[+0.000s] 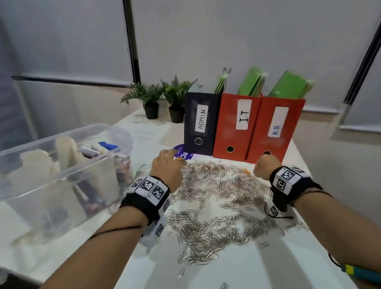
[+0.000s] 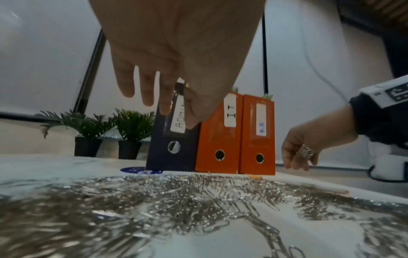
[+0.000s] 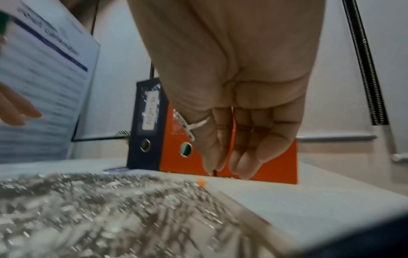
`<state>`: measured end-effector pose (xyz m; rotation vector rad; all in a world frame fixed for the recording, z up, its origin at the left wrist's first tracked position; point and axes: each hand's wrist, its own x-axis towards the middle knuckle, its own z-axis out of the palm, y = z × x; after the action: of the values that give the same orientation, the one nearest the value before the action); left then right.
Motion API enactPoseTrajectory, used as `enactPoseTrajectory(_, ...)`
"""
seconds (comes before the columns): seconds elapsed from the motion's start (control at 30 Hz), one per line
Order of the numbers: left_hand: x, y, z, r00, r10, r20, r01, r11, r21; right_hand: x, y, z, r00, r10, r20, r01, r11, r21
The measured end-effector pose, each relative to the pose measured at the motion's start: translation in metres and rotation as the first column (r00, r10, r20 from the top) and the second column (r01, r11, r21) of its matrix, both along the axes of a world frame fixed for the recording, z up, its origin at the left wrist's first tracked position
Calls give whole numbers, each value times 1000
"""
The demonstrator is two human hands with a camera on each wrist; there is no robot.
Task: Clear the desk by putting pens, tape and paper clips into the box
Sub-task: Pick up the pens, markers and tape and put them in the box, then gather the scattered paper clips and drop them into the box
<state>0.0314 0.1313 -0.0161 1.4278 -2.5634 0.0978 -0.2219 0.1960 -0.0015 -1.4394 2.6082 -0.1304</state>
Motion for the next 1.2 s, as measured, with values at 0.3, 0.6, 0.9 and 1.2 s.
enactPoseTrajectory(0.3, -69, -33, -23, 906, -72, 416, -58, 955, 291, -47, -6, -36, 998, 48, -40, -41, 988, 150)
enactPoseTrajectory(0.6, -81, -36, -48, 884, 15, 467, -156, 952, 264, -46, -5, -14, 976, 134, 173, -149, 986, 79)
enactPoseTrajectory(0.9, -72, -26, -5, 991, -70, -113, 63, 996, -57, 20, -14, 15, 823, 480, 304, -402, 870, -287)
enactPoseTrajectory(1.2, 37, -13, 41, 984, 140, -111, -144, 989, -30, 84, -30, -11, 773, 520, 364, -425, 850, -312)
